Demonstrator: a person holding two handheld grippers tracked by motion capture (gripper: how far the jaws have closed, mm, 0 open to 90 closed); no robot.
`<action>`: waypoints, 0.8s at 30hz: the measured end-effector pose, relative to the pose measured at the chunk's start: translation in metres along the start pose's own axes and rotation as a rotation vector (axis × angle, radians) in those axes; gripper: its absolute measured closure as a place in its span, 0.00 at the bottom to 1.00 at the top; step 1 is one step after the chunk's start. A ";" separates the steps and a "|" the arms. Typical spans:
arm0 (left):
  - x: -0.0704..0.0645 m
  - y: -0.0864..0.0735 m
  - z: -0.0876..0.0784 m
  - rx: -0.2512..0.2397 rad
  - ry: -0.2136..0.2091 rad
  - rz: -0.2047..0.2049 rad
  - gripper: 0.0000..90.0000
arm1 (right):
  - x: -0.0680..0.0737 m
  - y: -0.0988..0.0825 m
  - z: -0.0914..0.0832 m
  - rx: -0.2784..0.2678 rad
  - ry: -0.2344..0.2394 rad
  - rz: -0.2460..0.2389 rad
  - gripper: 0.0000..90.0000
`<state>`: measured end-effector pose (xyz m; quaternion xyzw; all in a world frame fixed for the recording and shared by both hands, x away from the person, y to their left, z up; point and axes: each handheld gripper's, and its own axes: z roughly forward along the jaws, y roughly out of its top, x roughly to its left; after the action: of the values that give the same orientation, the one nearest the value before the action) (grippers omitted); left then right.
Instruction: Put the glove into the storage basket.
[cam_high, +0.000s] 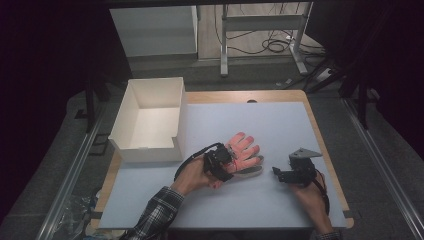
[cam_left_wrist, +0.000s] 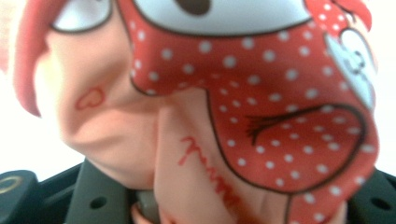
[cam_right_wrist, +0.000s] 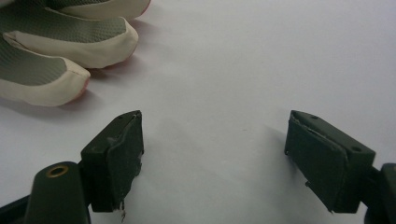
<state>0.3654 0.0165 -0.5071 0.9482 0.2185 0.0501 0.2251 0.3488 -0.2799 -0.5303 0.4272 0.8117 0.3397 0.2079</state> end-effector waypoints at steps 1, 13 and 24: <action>0.001 -0.001 -0.001 -0.008 -0.006 -0.010 0.51 | 0.000 0.000 0.000 0.000 0.000 -0.001 0.22; 0.008 0.002 -0.012 -0.045 -0.057 -0.064 0.53 | 0.000 0.000 0.000 -0.001 -0.001 -0.002 0.22; 0.011 0.017 -0.037 -0.081 -0.012 -0.106 0.52 | 0.000 0.000 0.000 -0.004 -0.001 -0.008 0.22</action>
<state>0.3751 0.0228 -0.4661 0.9258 0.2647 0.0415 0.2668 0.3490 -0.2802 -0.5306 0.4238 0.8125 0.3403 0.2106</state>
